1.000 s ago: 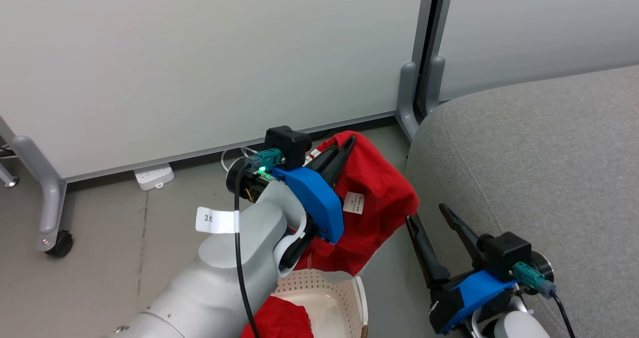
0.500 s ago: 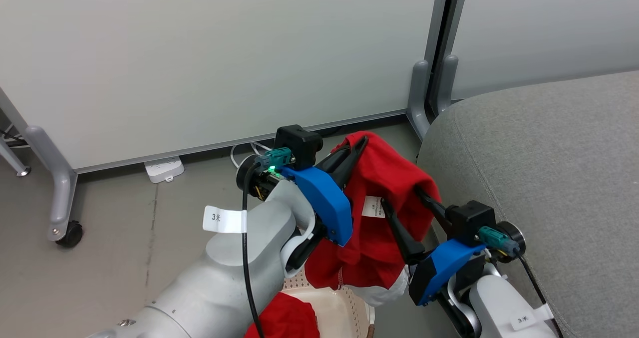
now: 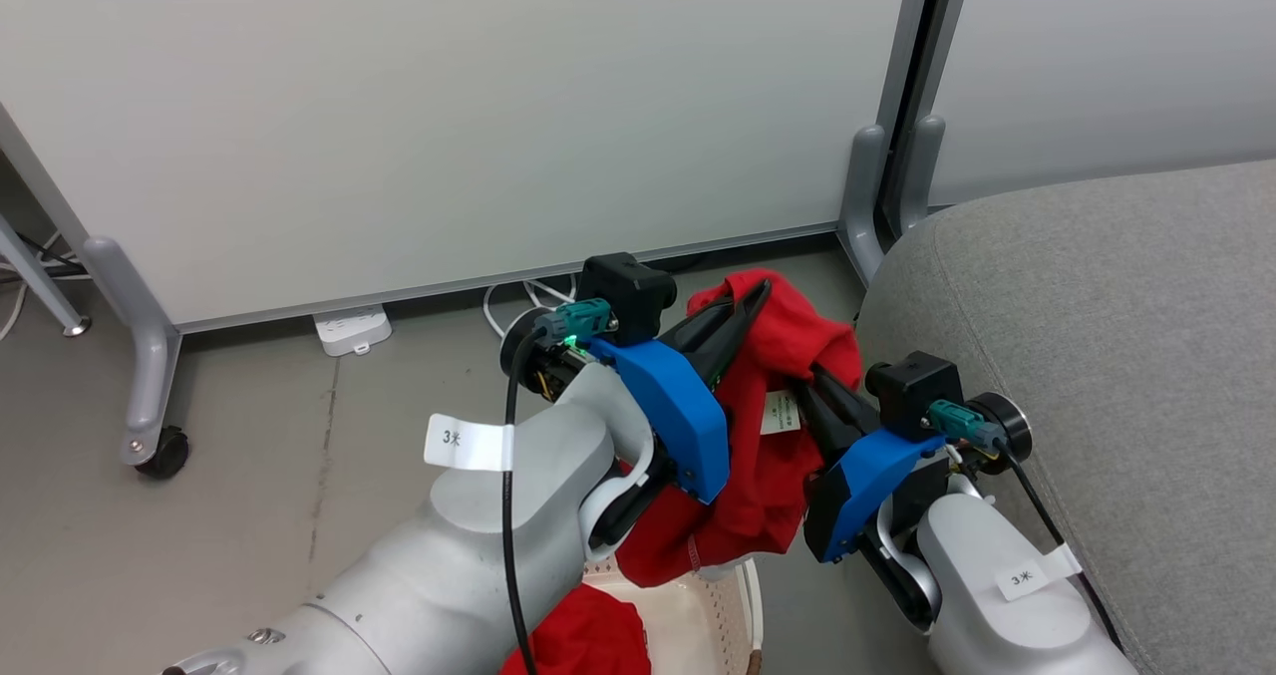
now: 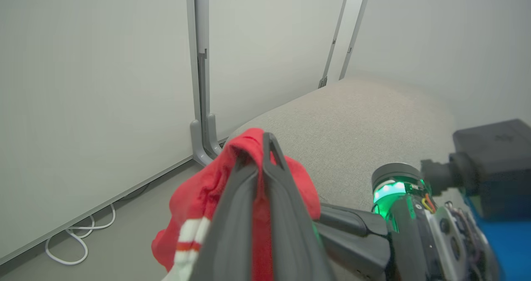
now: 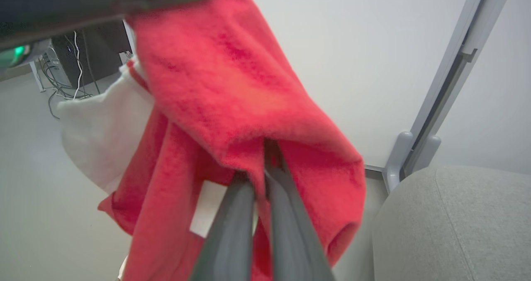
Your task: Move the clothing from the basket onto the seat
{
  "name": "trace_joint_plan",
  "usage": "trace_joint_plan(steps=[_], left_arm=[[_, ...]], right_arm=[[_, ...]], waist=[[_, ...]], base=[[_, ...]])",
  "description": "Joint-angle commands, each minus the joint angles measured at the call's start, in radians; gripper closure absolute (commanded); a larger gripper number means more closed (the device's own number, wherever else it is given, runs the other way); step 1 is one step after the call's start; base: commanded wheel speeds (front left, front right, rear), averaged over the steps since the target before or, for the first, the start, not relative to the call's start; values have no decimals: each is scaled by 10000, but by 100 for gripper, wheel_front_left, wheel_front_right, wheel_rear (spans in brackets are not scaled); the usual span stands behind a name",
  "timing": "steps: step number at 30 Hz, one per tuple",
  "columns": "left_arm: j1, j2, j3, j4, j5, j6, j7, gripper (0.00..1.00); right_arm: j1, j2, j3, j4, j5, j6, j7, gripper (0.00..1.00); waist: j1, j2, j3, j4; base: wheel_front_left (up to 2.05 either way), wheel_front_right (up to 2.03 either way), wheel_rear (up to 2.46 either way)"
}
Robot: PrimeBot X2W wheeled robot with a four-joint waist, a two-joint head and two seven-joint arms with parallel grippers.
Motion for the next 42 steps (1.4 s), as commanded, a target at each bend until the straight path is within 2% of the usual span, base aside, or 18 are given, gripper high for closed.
trace_joint_plan(steps=[1, 23, 26, 31, 42], left_arm=[[-148, -1, -42, 32, -65, 23, -70, 100], [-85, 1, -310, 506, -352, 73, -241, 100], [-33, 1, -289, 551, -323, 135, -261, 0], [322, 31, 498, 351, 296, 230, -265, 0], [2787, 1005, 3233, -1559, 3465, 328, -268, 0]], right_arm=[[-146, -36, 39, 76, 57, 4, -117, 100], [-73, -34, 477, 401, 586, 4, -467, 100], [-74, -34, 454, 402, 611, 5, -487, 100], [-107, -34, 245, 327, 561, 5, -511, 100], [72, -34, -194, -26, 358, 3, -534, 100]], waist=[[0, -1, -6, -7], [0, -1, -154, -318], [0, -1, -140, -310], [0, -1, -63, -281], [0, -1, 94, -286]], base=[[0, 0, 0], [0, 0, 0], [0, 0, 0], [0, 0, 0], [0, 0, 0]])
